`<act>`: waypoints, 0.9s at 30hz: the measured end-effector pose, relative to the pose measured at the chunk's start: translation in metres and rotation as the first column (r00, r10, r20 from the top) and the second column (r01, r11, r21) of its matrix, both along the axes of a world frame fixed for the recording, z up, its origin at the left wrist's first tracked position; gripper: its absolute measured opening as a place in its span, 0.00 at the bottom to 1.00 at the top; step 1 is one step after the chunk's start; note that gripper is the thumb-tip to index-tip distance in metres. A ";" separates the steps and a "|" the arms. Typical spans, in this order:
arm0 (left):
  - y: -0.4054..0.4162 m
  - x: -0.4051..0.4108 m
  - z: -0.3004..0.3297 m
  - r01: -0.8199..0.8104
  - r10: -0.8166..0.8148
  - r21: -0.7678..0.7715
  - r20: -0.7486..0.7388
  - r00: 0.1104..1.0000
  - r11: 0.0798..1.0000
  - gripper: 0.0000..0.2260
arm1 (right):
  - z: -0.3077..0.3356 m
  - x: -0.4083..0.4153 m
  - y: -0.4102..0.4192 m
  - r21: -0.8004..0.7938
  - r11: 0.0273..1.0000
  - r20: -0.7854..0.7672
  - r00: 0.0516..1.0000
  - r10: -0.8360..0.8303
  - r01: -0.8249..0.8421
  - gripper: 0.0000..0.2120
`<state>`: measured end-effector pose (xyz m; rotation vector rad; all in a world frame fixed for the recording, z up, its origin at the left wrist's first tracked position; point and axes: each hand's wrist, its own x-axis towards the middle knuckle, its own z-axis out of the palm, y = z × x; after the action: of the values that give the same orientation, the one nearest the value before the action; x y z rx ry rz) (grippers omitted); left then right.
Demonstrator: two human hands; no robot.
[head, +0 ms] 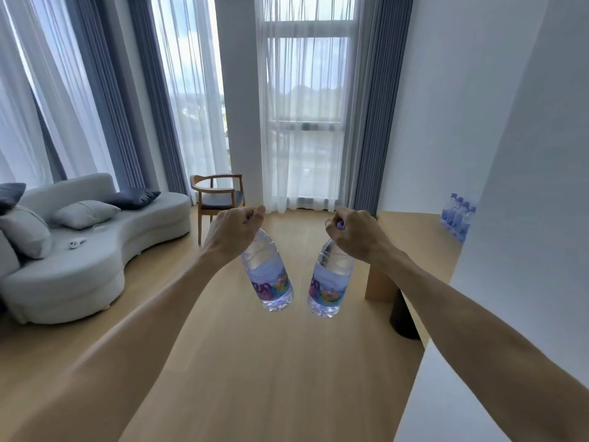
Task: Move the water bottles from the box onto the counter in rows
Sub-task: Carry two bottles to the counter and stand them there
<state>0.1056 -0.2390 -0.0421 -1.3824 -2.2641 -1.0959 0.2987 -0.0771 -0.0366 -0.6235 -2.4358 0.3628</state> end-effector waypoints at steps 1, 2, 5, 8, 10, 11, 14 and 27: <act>0.017 -0.016 0.001 0.014 -0.014 -0.003 0.004 1.000 1.000 0.25 | 0.000 -0.015 0.016 -0.001 1.000 0.008 1.000 0.000 0.000 0.11; 0.033 -0.032 0.002 0.032 -0.032 -0.006 0.011 0.999 0.999 0.25 | 0.000 -0.029 0.031 -0.001 1.000 0.013 1.000 -0.007 0.007 0.11; 0.082 -0.073 0.007 0.087 -0.087 -0.012 0.040 0.995 0.996 0.25 | -0.002 -0.068 0.079 -0.006 0.999 -0.002 0.999 -0.040 0.040 0.11; 0.129 -0.107 0.007 0.104 -0.103 -0.020 0.033 0.994 0.994 0.24 | -0.006 -0.099 0.125 -0.030 0.997 -0.035 0.997 -0.073 0.072 0.11; 0.159 -0.128 0.005 0.117 -0.116 -0.030 0.028 0.993 0.993 0.23 | -0.011 -0.118 0.155 -0.039 0.993 -0.058 0.992 -0.111 0.109 0.11; 0.175 -0.138 0.003 0.121 -0.121 -0.030 0.028 0.992 0.992 0.23 | -0.014 -0.127 0.171 -0.043 0.990 -0.062 0.989 -0.134 0.131 0.12; 0.224 -0.168 -0.004 0.142 -0.141 -0.023 0.040 0.989 0.990 0.23 | -0.023 -0.155 0.219 -0.051 0.984 -0.056 0.983 -0.175 0.172 0.12; 0.455 -0.292 -0.013 0.152 -0.147 -0.070 0.068 0.987 0.986 0.24 | -0.040 -0.276 0.452 -0.080 0.981 -0.008 0.984 -0.179 0.178 0.12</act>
<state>-0.1860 0.2160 -0.0546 -1.5915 -2.2983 -1.1252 0.0223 0.3750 -0.0765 -0.8636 -2.3375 0.3902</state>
